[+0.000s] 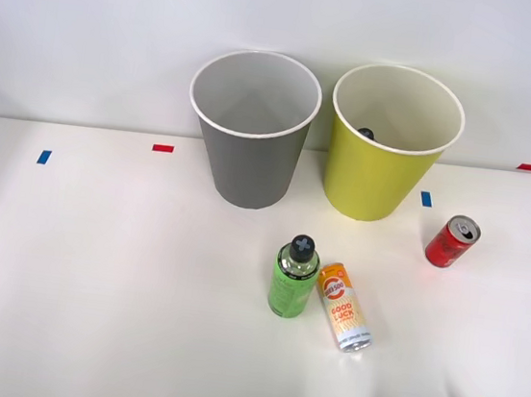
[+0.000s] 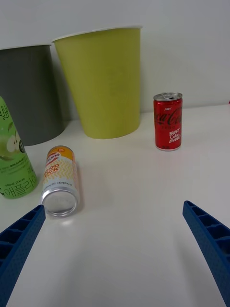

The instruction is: Put cans in the gray bin, plastic bottles in the light green bin

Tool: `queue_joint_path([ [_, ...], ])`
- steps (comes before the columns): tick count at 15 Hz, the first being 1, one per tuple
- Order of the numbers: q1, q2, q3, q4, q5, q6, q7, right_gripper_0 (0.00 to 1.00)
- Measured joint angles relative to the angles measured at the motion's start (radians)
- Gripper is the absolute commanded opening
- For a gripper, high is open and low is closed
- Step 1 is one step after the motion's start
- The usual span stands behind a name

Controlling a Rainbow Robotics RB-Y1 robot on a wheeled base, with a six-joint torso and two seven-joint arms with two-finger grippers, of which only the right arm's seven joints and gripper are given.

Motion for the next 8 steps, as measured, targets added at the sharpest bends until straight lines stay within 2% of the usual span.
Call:
queue_joint_path([
  [8, 0.0, 0.0, 0.0, 0.0, 0.0, 0.0, 0.0, 1.0],
])
